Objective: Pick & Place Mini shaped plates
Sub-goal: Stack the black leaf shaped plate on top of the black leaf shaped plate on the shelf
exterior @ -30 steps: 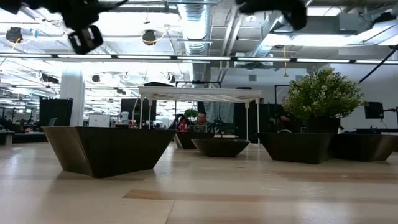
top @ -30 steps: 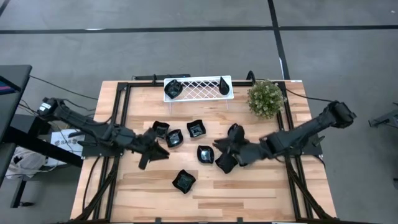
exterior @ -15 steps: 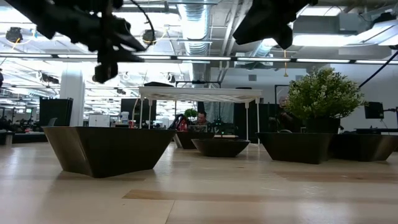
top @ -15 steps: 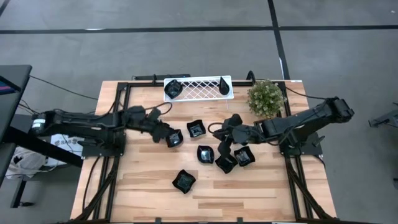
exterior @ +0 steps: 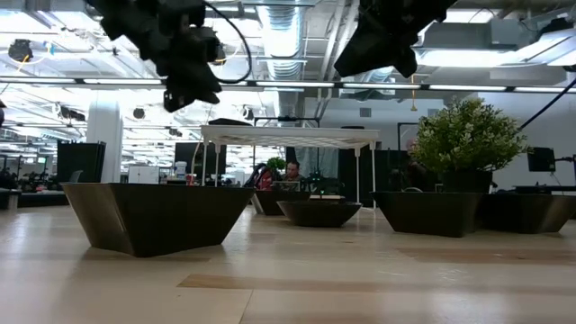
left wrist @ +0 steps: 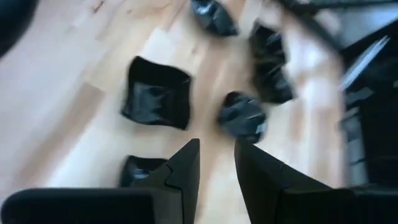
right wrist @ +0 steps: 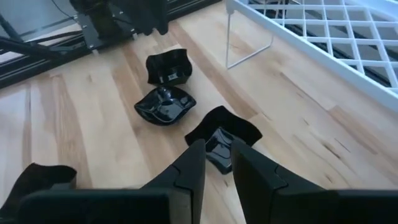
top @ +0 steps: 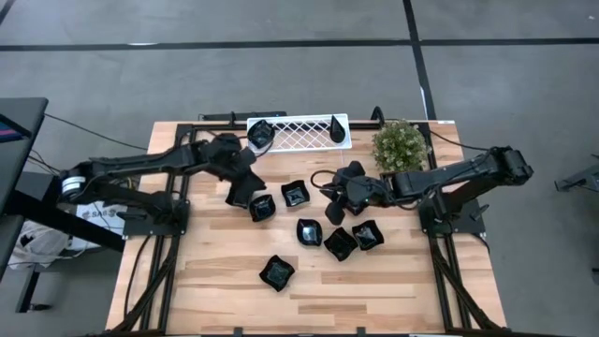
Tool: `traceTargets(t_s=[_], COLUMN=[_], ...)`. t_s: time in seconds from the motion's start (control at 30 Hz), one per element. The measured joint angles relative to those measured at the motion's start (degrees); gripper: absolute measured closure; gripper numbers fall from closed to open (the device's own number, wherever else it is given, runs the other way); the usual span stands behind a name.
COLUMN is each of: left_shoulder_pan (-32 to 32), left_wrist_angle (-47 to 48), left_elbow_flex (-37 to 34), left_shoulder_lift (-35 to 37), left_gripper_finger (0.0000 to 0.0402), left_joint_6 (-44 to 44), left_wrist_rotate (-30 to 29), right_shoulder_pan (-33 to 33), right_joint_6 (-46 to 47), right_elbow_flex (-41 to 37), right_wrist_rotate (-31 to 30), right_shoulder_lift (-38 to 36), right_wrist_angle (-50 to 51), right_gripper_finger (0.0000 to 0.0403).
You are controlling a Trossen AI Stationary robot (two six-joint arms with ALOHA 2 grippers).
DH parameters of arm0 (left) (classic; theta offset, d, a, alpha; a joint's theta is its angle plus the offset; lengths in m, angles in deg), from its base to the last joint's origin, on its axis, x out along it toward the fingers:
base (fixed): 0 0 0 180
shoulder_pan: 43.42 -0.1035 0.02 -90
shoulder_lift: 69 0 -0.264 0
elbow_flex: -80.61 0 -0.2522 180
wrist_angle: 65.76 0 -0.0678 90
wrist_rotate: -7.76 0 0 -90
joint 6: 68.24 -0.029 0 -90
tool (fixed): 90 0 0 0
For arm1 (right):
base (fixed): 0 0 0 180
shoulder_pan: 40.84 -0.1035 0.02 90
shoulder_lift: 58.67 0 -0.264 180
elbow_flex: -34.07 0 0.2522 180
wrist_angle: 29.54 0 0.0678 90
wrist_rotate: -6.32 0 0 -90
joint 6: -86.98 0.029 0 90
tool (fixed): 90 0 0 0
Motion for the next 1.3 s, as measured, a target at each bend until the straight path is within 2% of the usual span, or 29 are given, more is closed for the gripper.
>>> traceTargets(t_s=[0.1,0.27,0.67,0.93,1.3], left_shoulder_pan=[1.8,4.9,6.6,6.6,6.5], left_wrist_angle=[1.5,1.6,1.3,2.1,2.6], left_elbow_flex=[1.4,1.4,1.4,1.4,1.4], left_shoulder_lift=[-3.3,-8.2,-15.0,-17.4,-20.1], left_gripper_finger=[0.0300,0.0300,0.0300,0.0300,0.0300], left_joint_6=[-4.9,-6.0,-6.5,-3.7,-1.8], left_wrist_rotate=[-5.1,-12.7,-17.6,-18.0,-23.8], right_shoulder_pan=[-0.2,-1.1,-3.1,-3.1,-3.3], right_joint_6=[0.0,0.1,0.7,2.0,2.7], right_elbow_flex=[0.0,0.0,0.0,0.0,0.0], right_wrist_rotate=[0.2,0.9,0.9,0.9,0.9], right_shoulder_lift=[0.0,0.0,0.0,0.0,0.0], right_wrist_angle=[0.0,0.0,0.0,0.0,0.0], right_gripper_finger=[0.0329,0.0329,0.0329,0.0329,0.0329])
